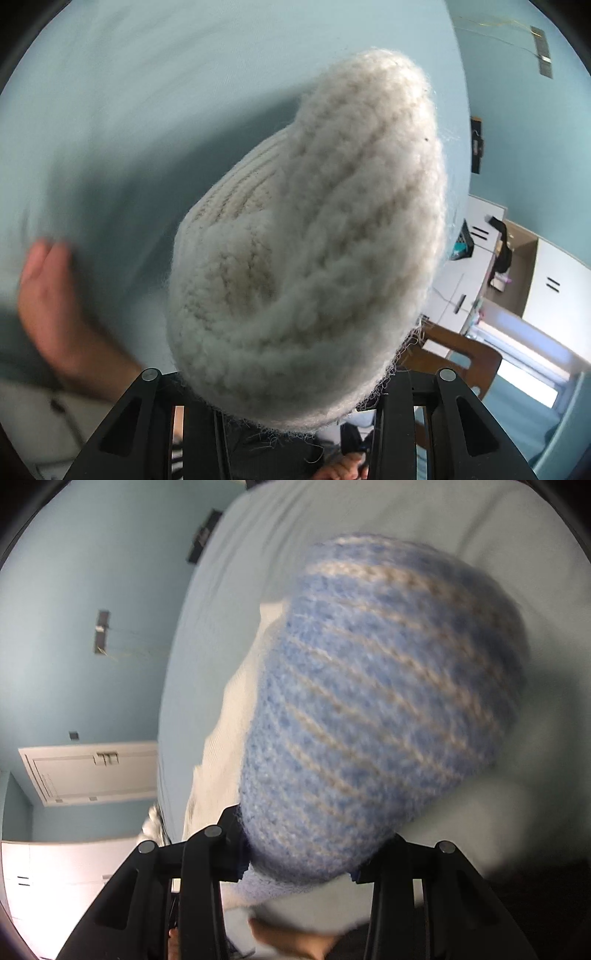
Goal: Fold small clothes
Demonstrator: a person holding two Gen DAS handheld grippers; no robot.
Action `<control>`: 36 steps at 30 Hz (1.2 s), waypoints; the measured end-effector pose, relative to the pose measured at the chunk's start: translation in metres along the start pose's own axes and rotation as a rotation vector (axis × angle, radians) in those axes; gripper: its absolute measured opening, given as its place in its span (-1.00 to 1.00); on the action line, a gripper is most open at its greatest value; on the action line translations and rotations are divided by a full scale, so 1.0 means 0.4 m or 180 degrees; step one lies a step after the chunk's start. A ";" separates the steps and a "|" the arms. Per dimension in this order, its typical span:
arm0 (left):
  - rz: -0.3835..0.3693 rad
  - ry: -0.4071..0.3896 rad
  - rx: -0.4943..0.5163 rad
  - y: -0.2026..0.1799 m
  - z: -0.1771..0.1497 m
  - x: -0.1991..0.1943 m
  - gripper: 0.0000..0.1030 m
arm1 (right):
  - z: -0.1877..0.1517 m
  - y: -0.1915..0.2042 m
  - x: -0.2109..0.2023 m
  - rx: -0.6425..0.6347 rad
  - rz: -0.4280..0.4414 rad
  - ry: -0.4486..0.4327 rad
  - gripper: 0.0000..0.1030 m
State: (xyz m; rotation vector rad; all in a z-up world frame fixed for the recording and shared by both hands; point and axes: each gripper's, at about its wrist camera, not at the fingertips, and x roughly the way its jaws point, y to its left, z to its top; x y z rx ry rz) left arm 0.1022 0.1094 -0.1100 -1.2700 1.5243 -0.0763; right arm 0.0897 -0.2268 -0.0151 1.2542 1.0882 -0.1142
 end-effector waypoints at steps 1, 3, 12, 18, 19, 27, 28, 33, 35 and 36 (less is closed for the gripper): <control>0.0025 -0.0005 -0.0012 0.010 -0.017 -0.003 -0.30 | -0.005 -0.005 -0.008 0.0010 -0.0026 0.0065 -0.35; 0.0134 0.0005 0.0006 0.020 -0.053 -0.005 -0.29 | -0.018 -0.016 -0.031 -0.0013 -0.0100 0.0163 -0.35; 0.0297 0.0043 0.0282 0.004 -0.153 -0.026 -0.30 | -0.071 -0.040 -0.099 0.0040 -0.0216 0.0240 -0.36; 0.0410 0.0106 0.0105 0.023 -0.133 -0.039 -0.31 | -0.042 -0.059 -0.036 0.0233 -0.0406 0.0476 -0.36; 0.0442 0.0118 0.0019 0.017 -0.125 -0.036 -0.31 | -0.032 -0.055 -0.033 0.0328 -0.0423 0.0525 -0.35; 0.0342 0.0114 0.0131 -0.130 -0.077 -0.050 -0.30 | 0.072 0.121 -0.031 0.0352 -0.0381 0.0590 -0.26; 0.0317 0.0108 0.0116 -0.149 -0.063 -0.050 -0.30 | 0.088 0.141 -0.024 0.0348 -0.0380 0.0582 -0.26; 0.0121 -0.0139 -0.0041 -0.252 0.057 0.020 -0.30 | 0.170 0.200 0.037 0.0475 -0.0273 0.0439 -0.21; 0.0073 -0.0243 -0.0149 -0.268 0.109 0.066 -0.30 | 0.220 0.220 0.081 0.0523 -0.0229 0.0343 -0.19; 0.0074 -0.0298 -0.0205 -0.272 0.142 0.103 -0.30 | 0.239 0.221 0.100 0.0562 -0.0214 0.0308 -0.16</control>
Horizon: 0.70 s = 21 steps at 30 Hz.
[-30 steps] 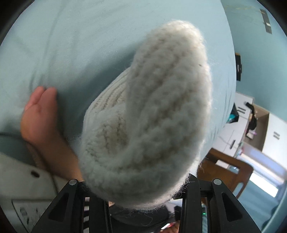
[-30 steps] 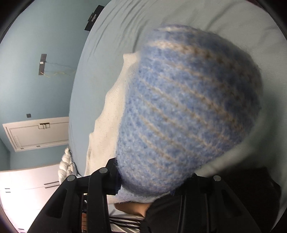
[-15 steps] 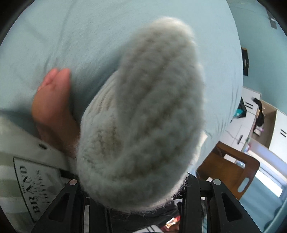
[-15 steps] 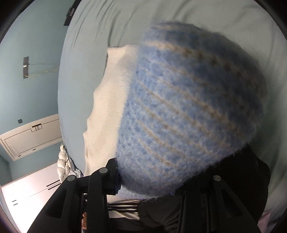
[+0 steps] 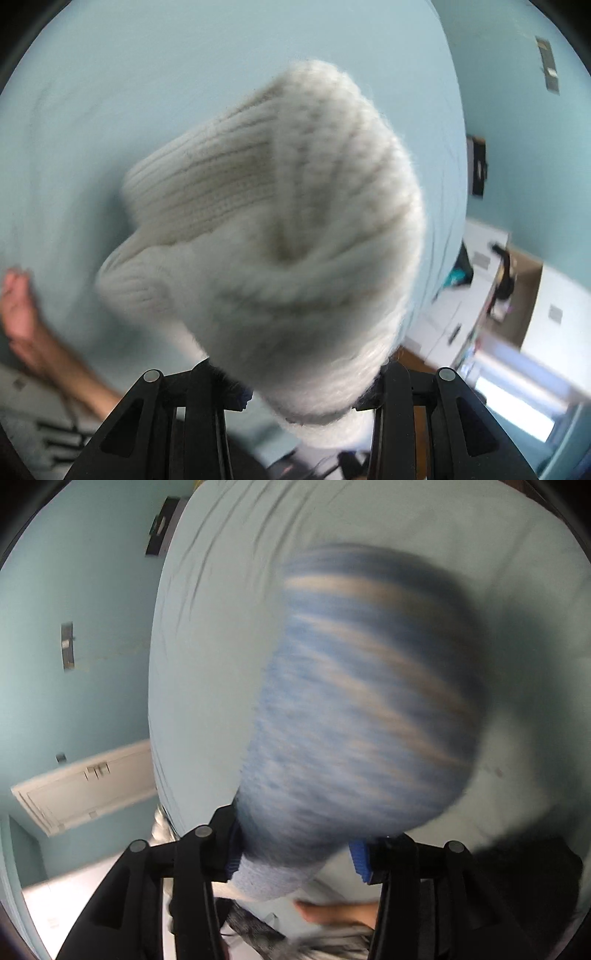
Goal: Fold small clothes
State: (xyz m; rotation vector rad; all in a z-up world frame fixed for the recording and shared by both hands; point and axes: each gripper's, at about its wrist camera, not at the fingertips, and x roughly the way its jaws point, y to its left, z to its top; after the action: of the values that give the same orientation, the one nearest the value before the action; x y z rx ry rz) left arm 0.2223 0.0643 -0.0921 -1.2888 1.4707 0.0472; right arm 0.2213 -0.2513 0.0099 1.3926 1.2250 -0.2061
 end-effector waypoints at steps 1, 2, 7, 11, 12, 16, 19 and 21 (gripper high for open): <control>-0.0004 -0.0019 -0.0028 0.000 0.024 0.033 -0.30 | 0.021 0.004 0.019 -0.0010 -0.0011 -0.0030 -0.16; -0.0020 -0.0043 -0.0069 -0.005 0.056 0.074 -0.30 | 0.046 0.011 0.045 -0.0006 -0.0017 -0.0077 -0.16; -0.0017 0.0011 0.0105 -0.034 0.143 0.200 -0.14 | 0.178 0.009 0.221 0.0039 -0.0060 -0.0150 -0.06; -0.0306 0.0248 0.0045 -0.047 0.170 0.210 0.38 | 0.245 -0.040 0.308 -0.0239 0.0430 -0.0121 -0.05; -0.0429 0.0283 0.0057 -0.051 0.168 0.208 0.47 | 0.242 -0.053 0.303 -0.0238 0.0607 -0.0147 -0.04; -0.0155 -0.0134 0.0563 -0.083 0.118 0.120 0.76 | 0.208 -0.074 0.225 -0.0308 0.1160 -0.0110 0.02; -0.0109 -0.0526 0.0955 -0.103 0.068 0.031 0.98 | 0.148 -0.087 0.097 -0.0625 0.1211 -0.0604 0.51; 0.0196 -0.0804 0.1101 -0.110 0.038 0.004 0.98 | 0.105 -0.112 0.045 -0.0802 0.0901 -0.0997 0.65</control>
State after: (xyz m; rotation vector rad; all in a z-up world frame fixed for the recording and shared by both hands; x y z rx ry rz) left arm 0.2640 0.0551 -0.0731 -0.9213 1.2377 -0.0042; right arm 0.2180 -0.2877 -0.0426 1.2418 0.7579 -0.0652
